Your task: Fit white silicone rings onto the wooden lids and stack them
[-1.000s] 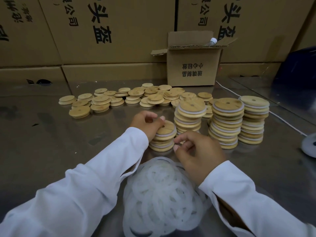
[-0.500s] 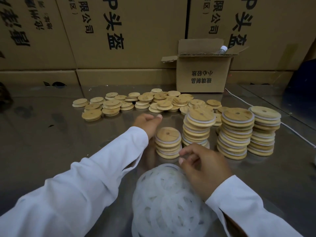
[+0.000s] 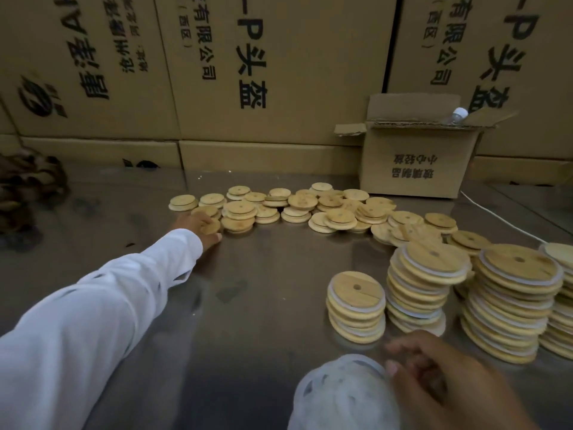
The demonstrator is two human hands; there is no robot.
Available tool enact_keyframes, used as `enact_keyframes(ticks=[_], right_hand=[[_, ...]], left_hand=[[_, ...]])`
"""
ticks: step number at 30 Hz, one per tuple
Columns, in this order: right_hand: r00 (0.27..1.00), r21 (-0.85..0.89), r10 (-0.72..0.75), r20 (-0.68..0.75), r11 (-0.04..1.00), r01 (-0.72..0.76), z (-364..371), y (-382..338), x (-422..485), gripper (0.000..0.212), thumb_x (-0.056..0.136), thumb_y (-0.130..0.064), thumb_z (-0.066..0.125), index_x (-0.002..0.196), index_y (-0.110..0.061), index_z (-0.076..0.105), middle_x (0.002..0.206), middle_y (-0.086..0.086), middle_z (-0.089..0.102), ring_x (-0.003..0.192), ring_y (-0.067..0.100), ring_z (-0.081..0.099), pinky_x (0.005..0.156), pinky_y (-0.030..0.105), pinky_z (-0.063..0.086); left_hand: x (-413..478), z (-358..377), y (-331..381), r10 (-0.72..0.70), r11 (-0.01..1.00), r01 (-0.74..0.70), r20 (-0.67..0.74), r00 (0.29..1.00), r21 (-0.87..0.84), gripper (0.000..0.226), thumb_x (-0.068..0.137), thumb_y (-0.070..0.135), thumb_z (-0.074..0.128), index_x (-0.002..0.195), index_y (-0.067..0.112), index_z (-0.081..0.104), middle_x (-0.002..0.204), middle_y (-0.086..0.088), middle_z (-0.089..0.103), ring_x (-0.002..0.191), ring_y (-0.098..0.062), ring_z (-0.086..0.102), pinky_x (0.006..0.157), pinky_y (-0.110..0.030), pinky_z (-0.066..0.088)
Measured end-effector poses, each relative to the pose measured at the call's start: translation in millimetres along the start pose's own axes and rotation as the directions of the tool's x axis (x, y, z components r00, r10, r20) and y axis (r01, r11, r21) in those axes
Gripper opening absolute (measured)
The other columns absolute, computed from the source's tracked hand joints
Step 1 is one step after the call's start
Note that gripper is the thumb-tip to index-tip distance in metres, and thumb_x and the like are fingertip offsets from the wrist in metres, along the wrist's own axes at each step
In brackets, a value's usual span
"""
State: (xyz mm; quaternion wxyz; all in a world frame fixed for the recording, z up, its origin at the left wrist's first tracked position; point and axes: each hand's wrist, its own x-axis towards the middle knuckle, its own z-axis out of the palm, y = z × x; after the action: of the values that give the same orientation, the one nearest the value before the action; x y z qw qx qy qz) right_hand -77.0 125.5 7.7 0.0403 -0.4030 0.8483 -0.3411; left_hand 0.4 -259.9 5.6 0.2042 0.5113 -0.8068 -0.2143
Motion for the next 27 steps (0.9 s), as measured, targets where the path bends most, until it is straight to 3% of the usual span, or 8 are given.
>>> enact_keyframes(ticks=[5, 8, 10, 12, 14, 16, 22, 27], right_hand=[[1.000, 0.025, 0.008, 0.021, 1.000, -0.009, -4, -1, 1, 0.015, 0.073, -0.042, 0.064, 0.070, -0.048, 0.051, 0.081, -0.052, 0.044, 0.072, -0.020, 0.051, 0.065, 0.002, 0.041], [1.000, 0.036, -0.004, 0.021, 0.999, 0.004, -6, 3, 2, 0.016, 0.074, -0.038, 0.065, 0.069, -0.046, 0.052, 0.078, -0.045, 0.051, 0.070, -0.014, 0.055, 0.060, 0.010, 0.045], [1.000, 0.030, -0.010, -0.009, 1.000, 0.010, -5, 5, 3, 0.015, 0.074, -0.035, 0.064, 0.068, -0.044, 0.054, 0.076, -0.041, 0.055, 0.069, -0.009, 0.057, 0.062, 0.019, 0.047], [0.998, 0.015, -0.016, -0.054, 1.000, 0.017, -4, 7, 2, 0.015, 0.075, -0.033, 0.064, 0.067, -0.041, 0.054, 0.073, -0.040, 0.056, 0.064, -0.002, 0.058, 0.063, 0.024, 0.047], [0.996, 0.020, -0.019, -0.091, 1.000, 0.021, -3, 8, 2, 0.016, 0.076, -0.030, 0.064, 0.066, -0.039, 0.055, 0.068, -0.035, 0.058, 0.061, -0.001, 0.057, 0.064, 0.027, 0.047], [0.993, 0.045, -0.007, -0.117, 0.999, 0.012, -2, 9, 3, 0.019, 0.077, -0.027, 0.065, 0.064, -0.038, 0.055, 0.058, -0.019, 0.062, 0.062, 0.002, 0.057, 0.065, 0.029, 0.047], [0.999, 0.107, 0.043, -0.026, 0.993, -0.040, -6, 5, 2, 0.027, 0.079, -0.021, 0.063, 0.060, -0.038, 0.056, 0.062, -0.010, 0.063, 0.069, 0.009, 0.060, 0.071, 0.027, 0.049], [0.994, 0.175, 0.057, 0.093, 0.982, -0.073, -4, 2, -2, 0.020, 0.077, -0.032, 0.066, 0.057, -0.036, 0.067, 0.069, -0.011, 0.070, 0.070, 0.000, 0.062, 0.067, 0.016, 0.048]], left_hand=[[-1, -4, 1, -0.038, 0.994, 0.036, -0.014, 0.999, -0.106, 0.020, 0.079, 0.028, 0.068, 0.098, 0.021, 0.066, 0.095, 0.000, 0.057, 0.082, -0.023, 0.056, 0.074, -0.025, 0.040], [-9, -9, 8, -0.075, 0.969, 0.074, 0.002, 0.997, -0.236, 0.014, 0.087, 0.028, 0.060, 0.093, 0.018, 0.067, 0.097, -0.012, 0.062, 0.070, -0.023, 0.053, 0.062, -0.027, 0.039], [-17, -12, 11, -0.055, 0.949, 0.086, 0.110, 0.992, -0.302, 0.033, 0.092, 0.018, 0.053, 0.120, 0.000, 0.056, 0.113, -0.021, 0.059, 0.089, -0.031, 0.056, 0.074, -0.034, 0.047], [-33, -15, 19, -0.076, 0.878, 0.169, 0.219, 0.973, -0.448, 0.040, 0.093, 0.014, 0.051, 0.130, -0.003, 0.043, 0.123, -0.028, 0.053, 0.099, -0.035, 0.058, 0.093, -0.039, 0.048], [-63, -20, 33, -0.121, 0.714, 0.282, 0.283, 0.951, -0.641, 0.036, 0.095, 0.029, 0.049, 0.117, 0.001, 0.045, 0.100, -0.025, 0.061, 0.063, -0.026, 0.067, 0.069, -0.032, 0.058], [-95, -21, 49, -0.138, 0.501, 0.425, 0.415, 0.899, -0.754, 0.037, 0.095, 0.043, 0.044, 0.106, 0.007, 0.044, 0.080, -0.015, 0.060, 0.038, -0.019, 0.061, 0.041, -0.026, 0.053], [-187, 2, 78, -0.038, 0.406, 0.433, 0.459, 0.888, -0.805, 0.043, 0.093, 0.046, 0.042, 0.079, 0.008, 0.055, 0.039, -0.002, 0.054, 0.029, -0.008, 0.049, 0.032, -0.014, 0.039], [-220, 9, 86, 0.151, 0.324, 0.320, 0.382, 0.912, -0.891, 0.034, 0.079, 0.039, 0.059, 0.080, 0.005, 0.061, 0.046, -0.007, 0.061, 0.035, -0.010, 0.056, 0.034, -0.016, 0.044]])
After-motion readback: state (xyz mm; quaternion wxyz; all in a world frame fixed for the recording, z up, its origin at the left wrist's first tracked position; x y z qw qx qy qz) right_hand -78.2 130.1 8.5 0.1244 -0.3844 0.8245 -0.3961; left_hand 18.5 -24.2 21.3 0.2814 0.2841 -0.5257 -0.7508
